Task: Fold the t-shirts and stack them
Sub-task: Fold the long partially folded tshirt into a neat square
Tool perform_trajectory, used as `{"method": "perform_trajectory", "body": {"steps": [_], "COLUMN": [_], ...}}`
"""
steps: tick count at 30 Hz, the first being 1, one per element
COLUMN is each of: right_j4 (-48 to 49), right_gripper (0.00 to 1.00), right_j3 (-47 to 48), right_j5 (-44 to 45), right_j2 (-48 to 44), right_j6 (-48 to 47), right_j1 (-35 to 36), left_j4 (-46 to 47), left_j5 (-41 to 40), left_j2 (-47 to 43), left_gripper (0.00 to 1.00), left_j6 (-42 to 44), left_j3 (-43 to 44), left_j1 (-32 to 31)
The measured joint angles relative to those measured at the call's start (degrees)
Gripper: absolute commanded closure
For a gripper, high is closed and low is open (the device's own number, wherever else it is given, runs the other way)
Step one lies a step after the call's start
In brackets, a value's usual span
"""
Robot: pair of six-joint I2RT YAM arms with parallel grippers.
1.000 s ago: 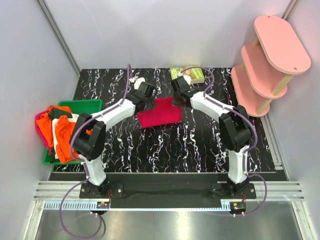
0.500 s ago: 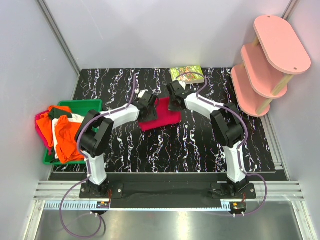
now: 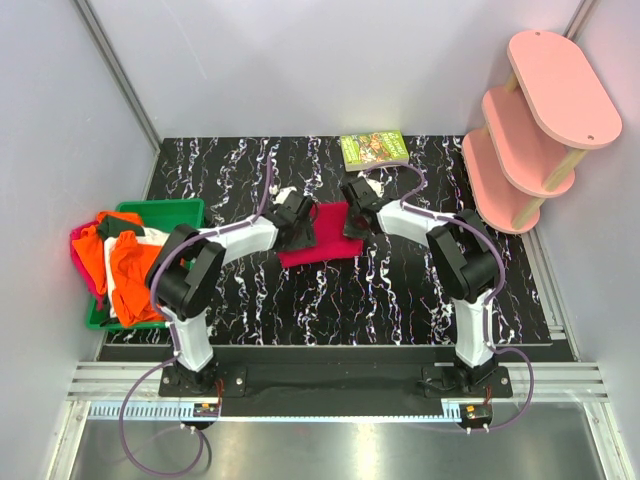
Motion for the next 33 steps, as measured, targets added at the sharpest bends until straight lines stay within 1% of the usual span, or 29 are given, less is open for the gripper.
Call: {"method": "perform_trajectory", "body": {"steps": [2,3,5,8,11,12,13,14,15,16,17,18,19,24,30,32,33], "right_j4": [-0.28,-0.79,-2.21,-4.22,-4.92,-4.96,-4.94,-4.96,-4.92,-4.7,-4.42,-4.37,-4.2,-4.52,-4.42,-4.2,-4.09], "right_gripper": [0.77,0.71,0.68,0.66,0.71,0.75,0.86,0.94,0.98,1.0,1.0,1.0,1.0,1.0,1.0,1.0,1.0], "right_j3": [0.0,0.0,0.0,0.0,0.02,0.02,0.02,0.02,-0.02,-0.24,-0.76,-1.36,-2.36,-8.46,-10.03,-10.32,-10.54], "right_j5": [0.07,0.15,0.44,1.4,1.99,1.99,1.95,1.92,1.88,1.86,1.68,1.66,1.64,1.44,1.36,0.98,0.74], "right_j2": [-0.28,-0.5,-1.29,-3.5,-6.97,-8.07,-9.18,-10.16,-10.99,-11.67,-12.26,-12.63,-12.98,-13.09,-12.44,-12.31,-12.15], "right_j6": [-0.15,-0.39,-0.96,-1.68,-2.08,-2.16,-2.25,-2.43,-2.6,-2.69,-2.71,-2.69,-2.62,-2.56,-2.34,-2.1,-1.92], "right_j1": [0.02,0.02,0.02,0.04,0.04,0.04,0.07,0.09,0.15,0.26,0.44,0.68,1.05,3.52,4.02,4.02,4.02], "left_j4": [-0.11,-0.24,-0.52,-1.25,-1.22,-1.18,-1.07,-0.83,-0.66,-0.46,-0.61,-0.72,-0.7,-0.44,-0.61,-0.63,-0.61], "left_j5": [-0.07,-0.11,-0.24,-0.55,-0.59,-0.59,-0.57,-0.57,-0.55,-0.52,-0.44,-0.35,-0.31,-0.15,-0.17,-0.07,0.15], "left_j2": [-0.63,-1.05,-2.34,-5.68,-9.35,-10.29,-10.95,-11.26,-11.3,-11.3,-11.21,-11.1,-10.99,-9.97,-8.04,-7.1,-6.45], "left_gripper": [0.3,0.29,0.26,0.25,0.26,0.34,0.39,0.42,0.46,0.72,0.88,0.99,1.0,1.0,1.0,0.97,0.93], "left_j6": [0.07,0.15,0.5,0.94,1.53,1.7,1.88,2.01,2.21,2.34,2.49,2.27,2.32,2.25,2.16,2.01,1.84], "left_j3": [-0.39,-0.63,-1.25,-2.05,-1.99,-1.9,-1.73,-1.53,-1.33,-1.31,-1.36,-1.4,-1.51,-3.45,-5.14,-5.16,-5.14], "left_j1": [-0.13,-0.24,-0.42,-0.5,-0.55,-0.59,-0.68,-0.76,-0.81,-0.94,-1.14,-1.33,-1.62,-2.82,-2.93,-2.91,-2.91]}}
